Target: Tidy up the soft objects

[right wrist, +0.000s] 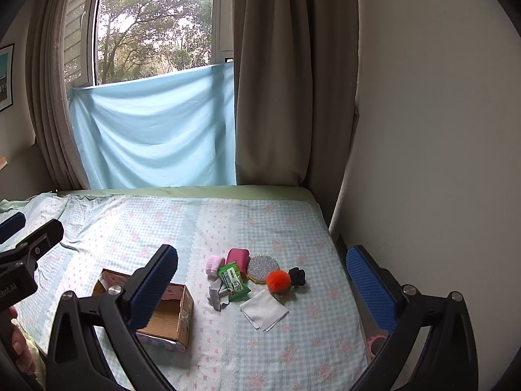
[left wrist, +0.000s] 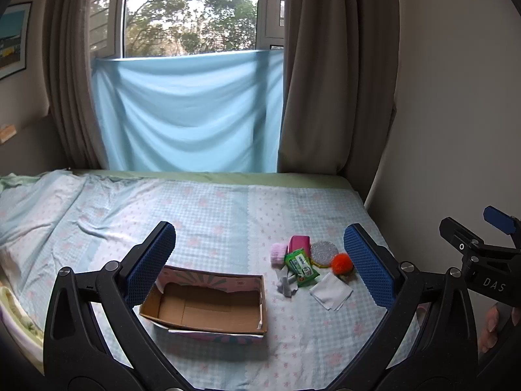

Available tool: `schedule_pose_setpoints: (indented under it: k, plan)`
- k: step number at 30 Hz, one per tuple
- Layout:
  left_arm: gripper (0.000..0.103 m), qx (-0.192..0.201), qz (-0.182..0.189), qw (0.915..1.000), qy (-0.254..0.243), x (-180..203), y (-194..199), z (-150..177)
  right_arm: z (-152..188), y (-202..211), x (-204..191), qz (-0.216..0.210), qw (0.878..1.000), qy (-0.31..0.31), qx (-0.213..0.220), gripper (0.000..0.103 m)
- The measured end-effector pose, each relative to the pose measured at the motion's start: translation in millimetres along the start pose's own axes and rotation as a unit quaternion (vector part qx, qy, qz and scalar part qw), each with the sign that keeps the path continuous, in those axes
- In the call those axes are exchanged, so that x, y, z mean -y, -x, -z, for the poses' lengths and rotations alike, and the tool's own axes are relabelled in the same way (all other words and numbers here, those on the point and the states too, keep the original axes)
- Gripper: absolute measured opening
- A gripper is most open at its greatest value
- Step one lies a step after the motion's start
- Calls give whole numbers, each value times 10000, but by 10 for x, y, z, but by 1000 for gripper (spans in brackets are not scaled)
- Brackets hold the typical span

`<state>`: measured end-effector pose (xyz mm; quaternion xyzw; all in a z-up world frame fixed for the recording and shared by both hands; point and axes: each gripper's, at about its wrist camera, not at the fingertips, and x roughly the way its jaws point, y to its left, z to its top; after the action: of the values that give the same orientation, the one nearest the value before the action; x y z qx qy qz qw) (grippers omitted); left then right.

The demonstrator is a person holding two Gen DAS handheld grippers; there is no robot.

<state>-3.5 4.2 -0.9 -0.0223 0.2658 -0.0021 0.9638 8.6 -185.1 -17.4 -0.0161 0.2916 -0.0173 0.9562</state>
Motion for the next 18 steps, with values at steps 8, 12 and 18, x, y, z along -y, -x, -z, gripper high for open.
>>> schedule_pose_setpoints:
  k: [8, 12, 18]
  plan:
    - [103, -2, 44, 10000, 15, -22, -3, -9, -1, -13, -25, -9, 10000, 2, 4, 103]
    - [103, 1, 43, 10000, 15, -39, -4, -10, -2, -10, -54, -11, 10000, 14, 3, 103]
    - [103, -17, 34, 10000, 34, -49, -20, 6, -7, -10, -84, -4, 10000, 32, 3, 103]
